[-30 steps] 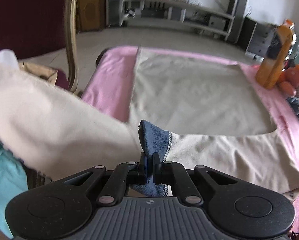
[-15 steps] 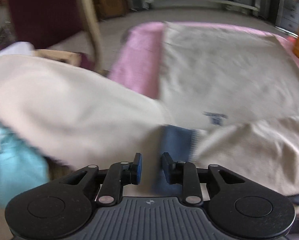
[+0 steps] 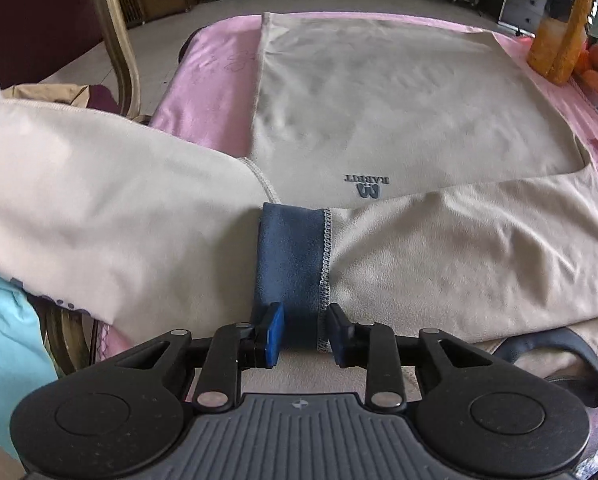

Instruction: Fold clothes

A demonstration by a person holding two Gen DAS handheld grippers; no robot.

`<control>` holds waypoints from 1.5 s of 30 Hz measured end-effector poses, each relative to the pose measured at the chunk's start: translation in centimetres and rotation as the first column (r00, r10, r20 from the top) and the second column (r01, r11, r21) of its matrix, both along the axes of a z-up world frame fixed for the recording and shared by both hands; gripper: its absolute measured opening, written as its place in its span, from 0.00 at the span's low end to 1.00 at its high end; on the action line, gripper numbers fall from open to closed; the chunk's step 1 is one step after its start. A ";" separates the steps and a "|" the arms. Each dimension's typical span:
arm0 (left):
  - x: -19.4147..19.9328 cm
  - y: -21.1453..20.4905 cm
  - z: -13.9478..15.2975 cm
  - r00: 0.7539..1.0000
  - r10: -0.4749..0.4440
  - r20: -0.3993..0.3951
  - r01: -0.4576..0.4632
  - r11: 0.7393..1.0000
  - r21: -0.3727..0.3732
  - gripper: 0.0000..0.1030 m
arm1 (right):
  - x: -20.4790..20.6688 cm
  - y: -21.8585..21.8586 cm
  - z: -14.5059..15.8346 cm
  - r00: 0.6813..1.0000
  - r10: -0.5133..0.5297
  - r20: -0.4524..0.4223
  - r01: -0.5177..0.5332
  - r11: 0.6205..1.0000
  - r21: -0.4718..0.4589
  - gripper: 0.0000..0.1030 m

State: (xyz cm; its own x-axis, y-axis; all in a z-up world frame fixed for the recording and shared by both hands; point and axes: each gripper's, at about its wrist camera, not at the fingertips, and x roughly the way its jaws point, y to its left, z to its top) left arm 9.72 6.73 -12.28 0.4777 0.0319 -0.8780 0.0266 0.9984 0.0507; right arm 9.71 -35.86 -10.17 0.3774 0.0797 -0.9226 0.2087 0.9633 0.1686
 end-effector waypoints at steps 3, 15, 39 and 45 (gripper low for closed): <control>-0.3 -0.3 1.4 0.998 0.005 0.069 -0.003 1.000 -0.026 0.27 | -0.6 -1.1 1.2 0.994 -0.049 0.099 0.045 0.998 0.034 0.16; 4.0 -0.5 -0.4 0.999 0.006 0.046 0.002 0.983 -0.181 0.18 | 6.7 2.4 1.2 0.970 -0.029 0.242 -0.076 0.907 0.414 0.10; 0.7 1.1 0.8 0.994 0.036 0.099 -0.020 0.988 -0.156 0.12 | 2.5 -1.0 -0.8 0.964 -0.205 0.170 0.096 0.863 0.496 0.05; 1.4 1.3 -0.8 0.999 0.035 0.035 -0.031 0.993 -0.111 0.16 | 3.8 1.7 -4.0 0.992 -0.100 0.074 0.042 0.830 0.555 0.05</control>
